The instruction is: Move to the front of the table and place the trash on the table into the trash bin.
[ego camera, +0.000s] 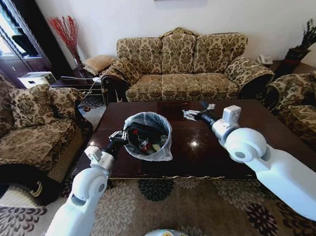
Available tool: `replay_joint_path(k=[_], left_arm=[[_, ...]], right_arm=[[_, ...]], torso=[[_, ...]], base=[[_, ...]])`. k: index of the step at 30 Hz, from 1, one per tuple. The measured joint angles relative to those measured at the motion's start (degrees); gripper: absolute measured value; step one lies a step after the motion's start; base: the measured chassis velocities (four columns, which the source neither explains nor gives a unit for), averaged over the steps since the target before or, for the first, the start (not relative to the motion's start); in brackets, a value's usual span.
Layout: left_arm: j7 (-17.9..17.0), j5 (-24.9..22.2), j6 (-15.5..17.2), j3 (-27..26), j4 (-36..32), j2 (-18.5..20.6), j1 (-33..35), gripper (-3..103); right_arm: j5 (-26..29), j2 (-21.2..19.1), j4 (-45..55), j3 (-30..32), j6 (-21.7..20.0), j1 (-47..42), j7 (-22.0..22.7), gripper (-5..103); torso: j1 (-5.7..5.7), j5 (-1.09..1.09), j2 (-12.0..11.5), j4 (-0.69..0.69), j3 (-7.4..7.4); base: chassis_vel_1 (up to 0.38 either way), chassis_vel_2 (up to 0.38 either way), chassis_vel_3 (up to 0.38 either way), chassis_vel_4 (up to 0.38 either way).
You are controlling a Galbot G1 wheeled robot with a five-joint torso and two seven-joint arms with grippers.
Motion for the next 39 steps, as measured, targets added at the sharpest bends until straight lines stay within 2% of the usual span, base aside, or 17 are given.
replay_joint_path(k=[2,9,12,15,18,23,28,35,39], left_arm=[[0.0,0.2,0.1,0.2,0.0,0.0,0.1,3],[0.0,0.3,0.1,0.5,0.0,-0.1,0.4,3],[0.0,0.3,0.1,0.3,-0.1,0.0,0.5,3],[0.1,0.1,-0.5,0.1,-0.1,0.0,0.7,3],[0.1,0.0,-1.1,0.0,-0.1,-0.1,0.9,3],[0.1,-0.1,-1.2,-0.2,-0.4,-0.4,1.3,3],[0.1,-0.1,-1.2,-0.2,-0.4,-0.9,1.5,3],[0.1,-0.1,-1.3,-0.2,-0.8,-1.2,1.8,3],[0.2,0.1,-1.4,-0.3,-0.8,-1.6,2.0,3]], right_arm=[[-1.0,0.7,-0.2,2.6,0.0,-3.4,-0.5,100],[-2.9,2.1,-1.4,5.5,0.1,-7.0,-1.1,100],[-3.2,2.4,-1.6,5.6,0.2,-7.1,-1.2,100],[-3.7,2.8,-1.7,5.0,0.4,-7.0,-1.1,100],[-4.1,3.2,-2.0,4.5,0.7,-6.9,-1.1,100],[-4.3,3.8,-2.8,4.2,1.0,-6.9,-1.1,100],[-4.6,4.4,-3.5,4.2,1.0,-7.0,-1.1,100],[-6.4,6.5,-5.3,4.6,1.5,-8.3,-1.2,100],[-9.5,7.4,-6.0,4.7,2.4,-9.3,-1.5,100]], torso=[[0.0,0.0,0.0,0.01,0.0],[0.0,-0.01,0.0,0.03,0.0],[0.0,-0.03,0.0,0.04,0.0],[0.0,-0.01,0.0,-0.03,0.0],[-0.01,-0.01,0.0,-0.04,0.0],[-0.01,0.02,0.0,0.0,0.0],[0.0,-0.06,0.0,0.05,0.0],[0.01,-0.01,0.0,-0.02,0.01],[-0.02,0.0,0.0,-0.01,-0.01]], base=[[-0.003,-0.011,0.009,0.03],[-0.052,-0.087,0.044,0.075],[-0.151,-0.195,0.086,0.168],[-0.217,-0.302,0.121,0.209],[-0.251,-0.311,0.179,0.242],[-0.217,-0.225,0.199,0.213],[-0.176,-0.171,0.196,0.192],[-0.178,-0.196,0.165,0.193],[-0.128,-0.126,0.101,0.122]])
